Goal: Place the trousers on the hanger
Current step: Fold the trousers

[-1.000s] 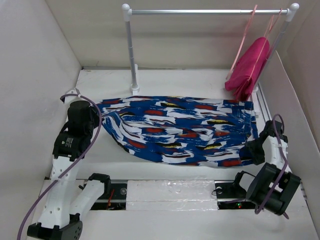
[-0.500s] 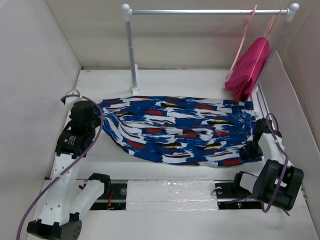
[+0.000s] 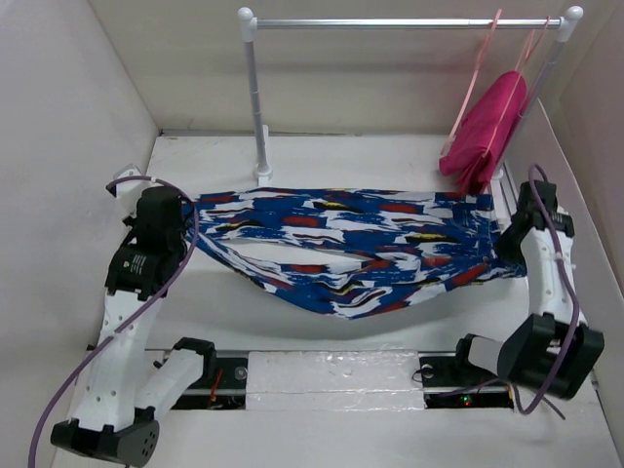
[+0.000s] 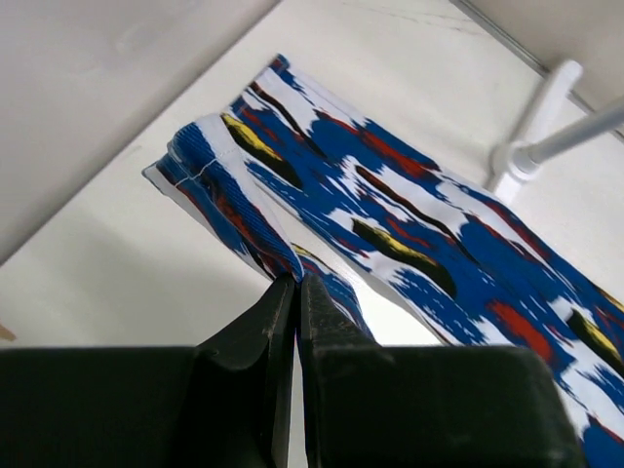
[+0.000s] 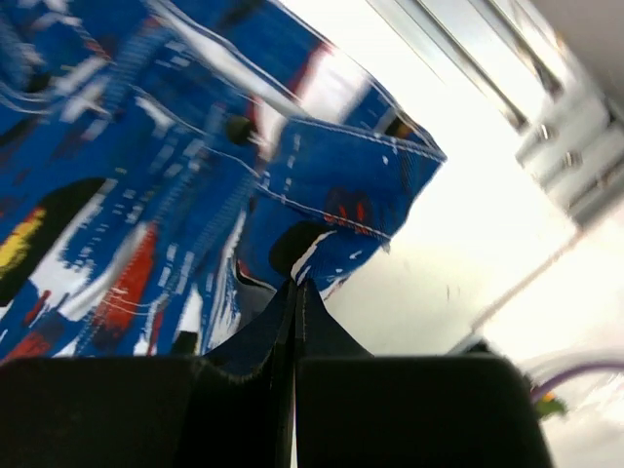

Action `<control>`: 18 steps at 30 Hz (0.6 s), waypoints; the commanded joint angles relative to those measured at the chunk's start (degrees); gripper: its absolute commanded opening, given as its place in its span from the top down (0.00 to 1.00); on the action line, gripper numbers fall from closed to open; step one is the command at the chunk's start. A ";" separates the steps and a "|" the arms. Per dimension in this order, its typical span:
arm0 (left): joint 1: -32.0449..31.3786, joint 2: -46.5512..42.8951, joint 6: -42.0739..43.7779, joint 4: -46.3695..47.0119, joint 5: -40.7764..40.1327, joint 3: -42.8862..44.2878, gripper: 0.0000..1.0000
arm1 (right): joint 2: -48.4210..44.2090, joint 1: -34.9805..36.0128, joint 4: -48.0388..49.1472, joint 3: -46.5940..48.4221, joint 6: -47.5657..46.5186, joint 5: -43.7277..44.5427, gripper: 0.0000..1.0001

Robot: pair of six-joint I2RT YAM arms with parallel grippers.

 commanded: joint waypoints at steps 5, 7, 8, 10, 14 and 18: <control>2.90 6.75 1.48 7.30 -11.99 1.65 1.00 | 13.86 5.07 8.95 17.62 -9.66 -0.83 1.00; 2.90 12.27 0.52 5.99 -16.63 3.14 1.00 | 17.64 5.07 11.07 20.97 -11.16 -0.83 1.00; 2.90 14.22 0.16 6.16 -17.53 3.41 1.00 | 18.87 5.07 14.03 21.50 -11.51 -1.09 1.00; 2.90 19.04 -0.80 6.25 -19.90 4.72 1.00 | 22.47 5.07 17.04 22.82 -11.87 -3.19 1.00; 2.90 29.33 -0.63 8.09 -23.42 8.85 1.00 | 29.59 3.59 23.98 25.89 -11.78 -6.44 1.00; 4.03 42.51 1.72 8.96 -24.40 18.60 1.00 | 35.93 2.26 32.42 28.09 -11.69 -11.62 1.00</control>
